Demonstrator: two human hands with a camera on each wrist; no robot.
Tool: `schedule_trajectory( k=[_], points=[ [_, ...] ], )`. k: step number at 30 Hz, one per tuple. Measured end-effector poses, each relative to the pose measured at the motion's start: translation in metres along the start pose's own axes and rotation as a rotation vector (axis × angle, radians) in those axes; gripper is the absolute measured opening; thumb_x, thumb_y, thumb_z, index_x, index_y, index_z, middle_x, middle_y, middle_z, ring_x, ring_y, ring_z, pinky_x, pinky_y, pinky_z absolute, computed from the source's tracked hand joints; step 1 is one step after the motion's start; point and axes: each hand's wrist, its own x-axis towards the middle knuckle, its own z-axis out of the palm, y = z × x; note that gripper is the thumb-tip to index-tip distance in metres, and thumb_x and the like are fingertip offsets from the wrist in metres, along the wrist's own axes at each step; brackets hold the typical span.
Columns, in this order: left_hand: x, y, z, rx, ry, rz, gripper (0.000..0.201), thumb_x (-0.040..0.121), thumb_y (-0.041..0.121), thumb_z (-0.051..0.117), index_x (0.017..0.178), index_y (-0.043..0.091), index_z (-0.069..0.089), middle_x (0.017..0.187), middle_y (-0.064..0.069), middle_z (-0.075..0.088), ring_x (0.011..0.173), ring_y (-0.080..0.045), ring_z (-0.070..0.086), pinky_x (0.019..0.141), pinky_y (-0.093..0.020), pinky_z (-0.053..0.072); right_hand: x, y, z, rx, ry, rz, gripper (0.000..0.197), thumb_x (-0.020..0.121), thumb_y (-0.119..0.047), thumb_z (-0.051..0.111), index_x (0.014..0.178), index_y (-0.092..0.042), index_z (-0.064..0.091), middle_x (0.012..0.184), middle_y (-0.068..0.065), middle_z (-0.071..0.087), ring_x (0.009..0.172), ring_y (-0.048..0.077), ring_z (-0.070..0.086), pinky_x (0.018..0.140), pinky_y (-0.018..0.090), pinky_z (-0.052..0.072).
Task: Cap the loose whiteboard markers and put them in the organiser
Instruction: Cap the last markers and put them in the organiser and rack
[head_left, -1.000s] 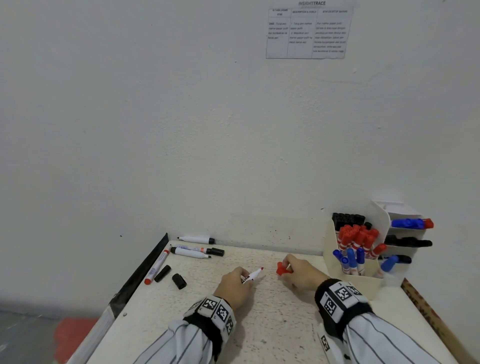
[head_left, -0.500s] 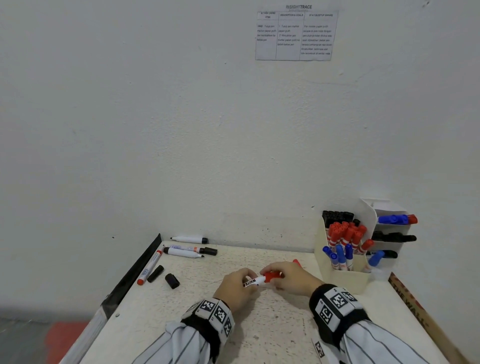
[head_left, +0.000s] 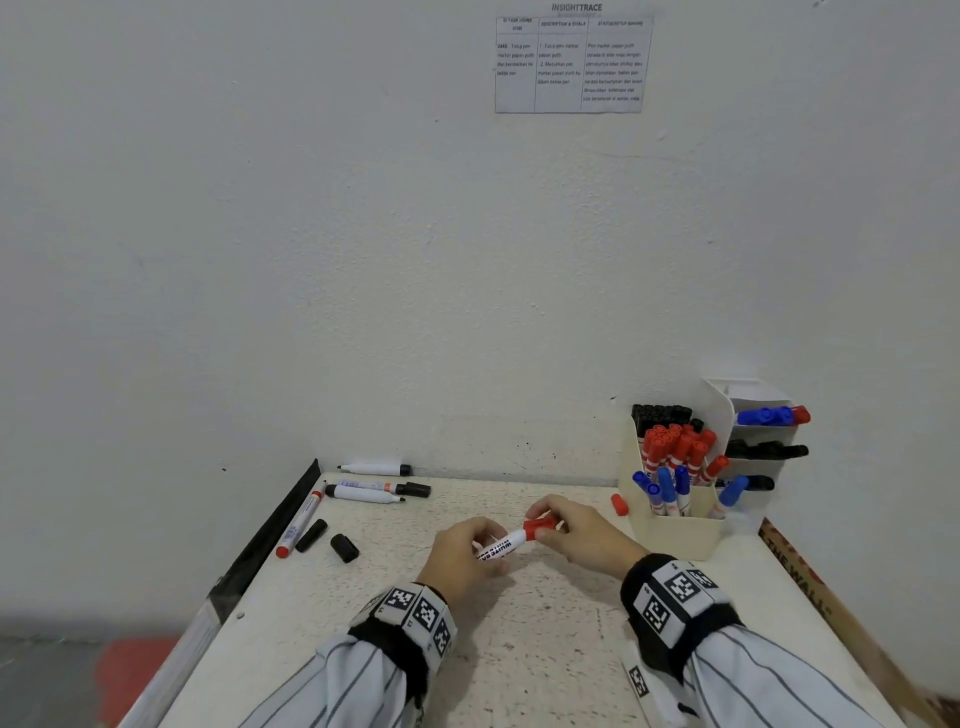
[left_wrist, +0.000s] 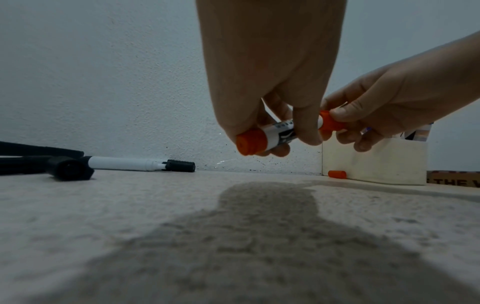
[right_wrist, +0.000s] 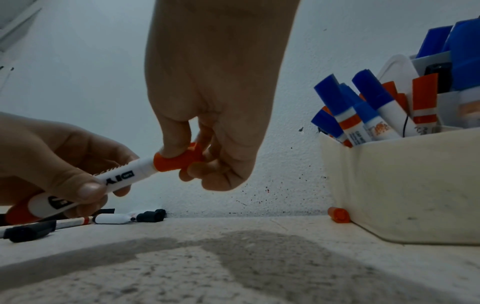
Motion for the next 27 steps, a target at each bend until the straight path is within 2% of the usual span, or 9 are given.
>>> schedule_trajectory(
  k=[2, 5, 8, 12, 15, 19, 23, 27],
  points=[
    [-0.002, 0.000, -0.002, 0.000, -0.001, 0.012, 0.029, 0.073, 0.005, 0.076, 0.087, 0.025, 0.061, 0.081, 0.008, 0.056, 0.063, -0.003, 0.052, 0.059, -0.006, 0.043, -0.003, -0.001, 0.002, 0.034, 0.050, 0.024, 0.015, 0.090, -0.019, 0.059, 0.103, -0.023, 0.052, 0.091, -0.009, 0.052, 0.069, 0.003, 0.046, 0.060, 0.010, 0.037],
    [-0.005, 0.001, -0.006, -0.002, -0.020, 0.014, 0.030, 0.070, 0.007, 0.079, 0.087, 0.026, 0.062, 0.083, 0.008, 0.059, 0.067, -0.005, 0.053, 0.066, -0.014, 0.047, -0.007, -0.004, 0.003, 0.072, 0.073, 0.016, 0.011, 0.090, -0.020, 0.059, 0.101, -0.022, 0.056, 0.089, -0.009, 0.053, 0.071, 0.000, 0.047, 0.062, 0.012, 0.035],
    [-0.007, 0.001, -0.005, 0.005, 0.003, 0.038, 0.028, 0.071, 0.009, 0.078, 0.090, 0.026, 0.064, 0.092, 0.003, 0.064, 0.076, -0.008, 0.056, 0.066, -0.010, 0.044, -0.009, -0.008, 0.007, 0.061, 0.072, -0.002, 0.011, 0.091, -0.021, 0.058, 0.102, -0.022, 0.058, 0.090, -0.008, 0.056, 0.075, -0.002, 0.049, 0.066, 0.012, 0.035],
    [-0.012, 0.004, -0.004, 0.013, 0.040, 0.062, 0.022, 0.079, 0.014, 0.072, 0.100, 0.019, 0.067, 0.096, 0.000, 0.067, 0.089, -0.012, 0.060, 0.068, -0.005, 0.040, -0.015, -0.015, 0.013, 0.131, 0.100, 0.061, 0.014, 0.093, -0.026, 0.055, 0.106, -0.019, 0.055, 0.088, 0.000, 0.062, 0.069, 0.002, 0.050, 0.057, 0.014, 0.033],
    [-0.019, 0.007, -0.005, 0.008, 0.042, 0.048, 0.017, 0.082, 0.020, 0.070, 0.098, 0.021, 0.064, 0.087, 0.005, 0.062, 0.080, -0.007, 0.056, 0.062, -0.002, 0.039, -0.019, -0.023, 0.016, 0.205, 0.116, 0.133, 0.013, 0.096, -0.029, 0.046, 0.093, -0.017, 0.050, 0.072, -0.003, 0.051, 0.056, 0.006, 0.041, 0.052, 0.017, 0.029],
    [-0.024, 0.011, -0.005, 0.069, -0.001, 0.058, 0.015, 0.085, 0.026, 0.067, 0.098, 0.019, 0.066, 0.074, 0.009, 0.057, 0.064, 0.000, 0.049, 0.053, -0.002, 0.037, -0.024, -0.032, 0.021, 0.263, 0.106, 0.249, 0.018, 0.097, -0.024, 0.032, 0.081, -0.019, 0.040, 0.064, 0.000, 0.036, 0.052, 0.013, 0.032, 0.046, 0.024, 0.026],
    [-0.031, 0.015, -0.006, 0.119, -0.030, 0.072, 0.020, 0.091, 0.029, 0.058, 0.100, 0.014, 0.067, 0.064, 0.007, 0.051, 0.055, -0.003, 0.043, 0.047, -0.008, 0.034, -0.030, -0.036, 0.023, 0.353, 0.159, 0.234, 0.017, 0.096, -0.020, 0.035, 0.080, -0.018, 0.041, 0.062, 0.000, 0.036, 0.050, 0.013, 0.031, 0.044, 0.024, 0.025],
    [-0.037, 0.021, -0.005, 0.110, -0.046, 0.062, 0.023, 0.092, 0.031, 0.056, 0.103, 0.014, 0.067, 0.064, 0.006, 0.050, 0.057, -0.007, 0.044, 0.055, -0.019, 0.034, -0.034, -0.036, 0.022, 0.458, 0.198, 0.241, 0.012, 0.093, -0.018, 0.039, 0.082, -0.017, 0.043, 0.062, -0.001, 0.036, 0.048, 0.011, 0.029, 0.043, 0.022, 0.024]
  ],
)
